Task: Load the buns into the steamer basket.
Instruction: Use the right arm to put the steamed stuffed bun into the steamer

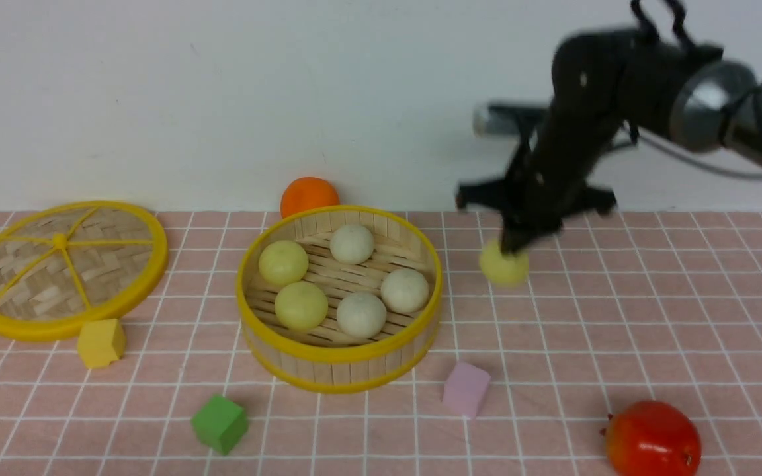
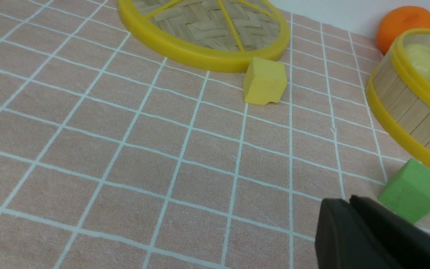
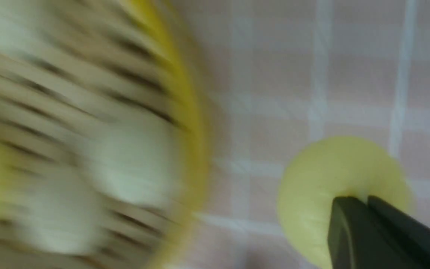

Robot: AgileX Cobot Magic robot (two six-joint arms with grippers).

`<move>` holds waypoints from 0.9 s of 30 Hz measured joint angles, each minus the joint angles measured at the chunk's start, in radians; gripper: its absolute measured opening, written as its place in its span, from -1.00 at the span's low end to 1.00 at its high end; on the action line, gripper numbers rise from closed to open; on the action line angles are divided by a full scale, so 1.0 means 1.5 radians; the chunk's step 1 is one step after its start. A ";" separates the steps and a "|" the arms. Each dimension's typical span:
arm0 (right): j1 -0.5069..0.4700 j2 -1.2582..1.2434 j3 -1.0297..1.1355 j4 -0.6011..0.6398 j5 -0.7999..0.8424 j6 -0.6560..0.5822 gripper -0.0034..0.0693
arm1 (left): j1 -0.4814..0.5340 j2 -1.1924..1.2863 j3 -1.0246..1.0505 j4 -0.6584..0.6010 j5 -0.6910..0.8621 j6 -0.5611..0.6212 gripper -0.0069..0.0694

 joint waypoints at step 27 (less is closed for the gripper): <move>0.038 0.157 -0.087 0.128 -0.154 -0.052 -0.69 | 0.000 0.000 0.000 0.001 0.001 0.000 -0.54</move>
